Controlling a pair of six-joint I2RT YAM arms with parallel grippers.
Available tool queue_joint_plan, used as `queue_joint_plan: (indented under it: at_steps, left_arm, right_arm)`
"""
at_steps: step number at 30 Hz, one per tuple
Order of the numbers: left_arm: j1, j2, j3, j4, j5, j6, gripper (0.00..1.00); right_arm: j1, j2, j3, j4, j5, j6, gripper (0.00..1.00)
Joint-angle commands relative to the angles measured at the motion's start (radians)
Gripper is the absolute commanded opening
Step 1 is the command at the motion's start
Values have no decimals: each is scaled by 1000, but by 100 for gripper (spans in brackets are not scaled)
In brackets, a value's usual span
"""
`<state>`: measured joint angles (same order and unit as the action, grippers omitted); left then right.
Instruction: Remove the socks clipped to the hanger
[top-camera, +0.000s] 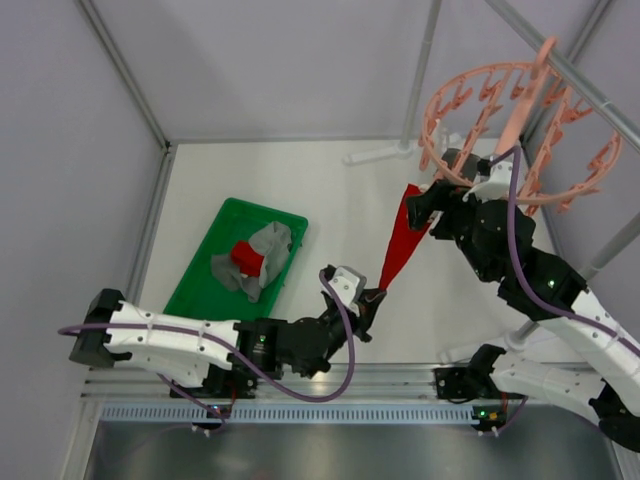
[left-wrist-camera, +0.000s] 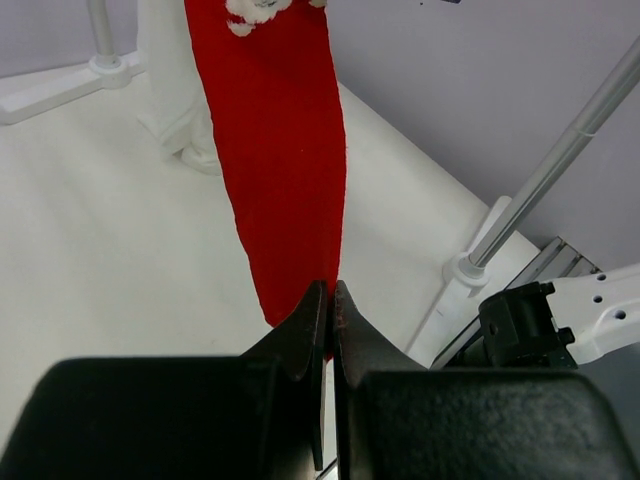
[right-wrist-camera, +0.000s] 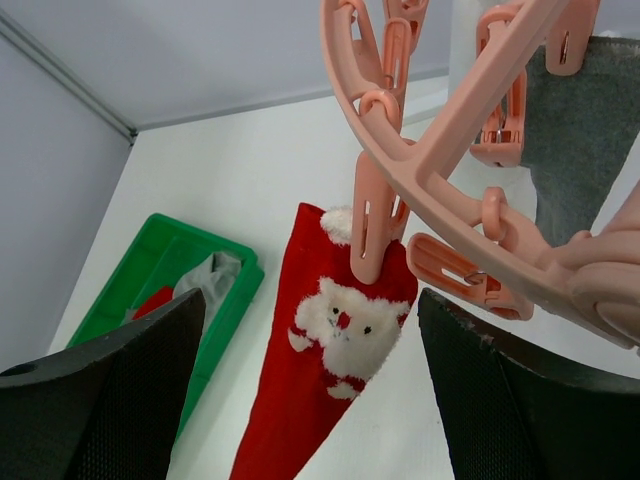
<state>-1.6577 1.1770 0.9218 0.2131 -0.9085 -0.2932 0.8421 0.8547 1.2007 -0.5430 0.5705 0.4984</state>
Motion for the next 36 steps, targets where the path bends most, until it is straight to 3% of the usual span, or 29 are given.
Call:
queue_joint_plan:
  at_steps: [1,21,36]
  left_arm:
    - [-8,-45,28,-15,10,9,0]
    - [-8,-108,80,-73,52,49,0]
    - [-8,-103,88,-80,126,14,0]
  right_arm:
    - [3,1,30,41,31,0,83]
    - [-14,38,39,87,-21,51,82]
    - [-14,-51,-200,389,118,81,79]
